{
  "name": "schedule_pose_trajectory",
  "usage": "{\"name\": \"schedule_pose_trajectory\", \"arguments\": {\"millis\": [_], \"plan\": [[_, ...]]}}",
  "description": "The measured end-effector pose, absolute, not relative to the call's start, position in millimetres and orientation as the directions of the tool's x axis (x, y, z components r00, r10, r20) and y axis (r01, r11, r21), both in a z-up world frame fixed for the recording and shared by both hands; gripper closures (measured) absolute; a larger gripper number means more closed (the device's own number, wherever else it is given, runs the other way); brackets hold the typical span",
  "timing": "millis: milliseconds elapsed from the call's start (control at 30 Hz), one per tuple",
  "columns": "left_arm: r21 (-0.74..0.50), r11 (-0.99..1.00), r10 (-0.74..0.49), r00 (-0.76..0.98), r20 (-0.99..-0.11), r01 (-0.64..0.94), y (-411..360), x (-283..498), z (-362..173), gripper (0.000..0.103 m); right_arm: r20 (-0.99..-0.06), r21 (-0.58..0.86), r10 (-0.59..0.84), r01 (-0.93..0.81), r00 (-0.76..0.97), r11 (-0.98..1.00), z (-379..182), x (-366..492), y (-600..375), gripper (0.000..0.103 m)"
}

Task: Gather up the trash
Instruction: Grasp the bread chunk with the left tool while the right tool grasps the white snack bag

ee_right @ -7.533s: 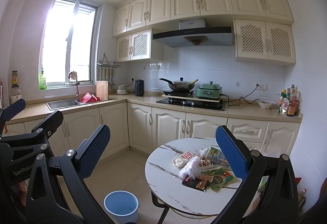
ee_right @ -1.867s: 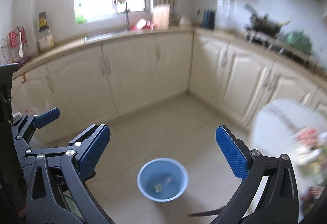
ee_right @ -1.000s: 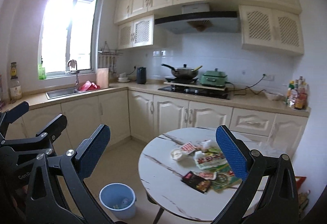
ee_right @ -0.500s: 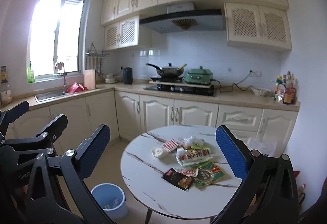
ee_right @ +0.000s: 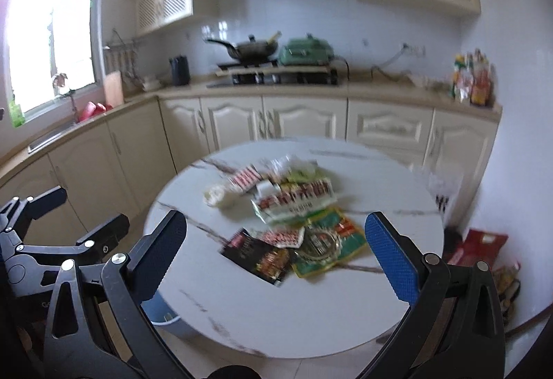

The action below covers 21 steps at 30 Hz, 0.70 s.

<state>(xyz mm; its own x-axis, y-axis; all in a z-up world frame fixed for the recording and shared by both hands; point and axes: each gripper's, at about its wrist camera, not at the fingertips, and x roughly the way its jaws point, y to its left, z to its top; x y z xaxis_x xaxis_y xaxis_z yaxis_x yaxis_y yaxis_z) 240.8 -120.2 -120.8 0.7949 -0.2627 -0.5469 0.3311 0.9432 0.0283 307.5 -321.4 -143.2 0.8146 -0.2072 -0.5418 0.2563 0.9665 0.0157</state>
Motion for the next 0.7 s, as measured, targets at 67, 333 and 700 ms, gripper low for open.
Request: {"name": "schedule_pose_trajectory", "arguments": {"millis": [67, 333, 700], "plan": [[0.013, 0.937, -0.277, 0.763, -0.585, 0.35, -129, 273, -123, 0.001, -0.576, 0.025, -0.208, 0.271, 0.791, 0.962, -157, 320, -334, 0.0], [-0.02, 0.913, -0.301, 0.641, -0.706, 0.406, -174, 412, -136, 0.001, -0.689, 0.068, -0.204, 0.342, 0.696, 0.937, -201, 374, -388, 0.0], [-0.011, 0.902, -0.275, 0.556, -0.785, 0.432, -205, 536, -174, 0.001, -0.755, 0.084, -0.209, 0.407, 0.622, 0.91, -230, 422, -422, 0.0]]}}
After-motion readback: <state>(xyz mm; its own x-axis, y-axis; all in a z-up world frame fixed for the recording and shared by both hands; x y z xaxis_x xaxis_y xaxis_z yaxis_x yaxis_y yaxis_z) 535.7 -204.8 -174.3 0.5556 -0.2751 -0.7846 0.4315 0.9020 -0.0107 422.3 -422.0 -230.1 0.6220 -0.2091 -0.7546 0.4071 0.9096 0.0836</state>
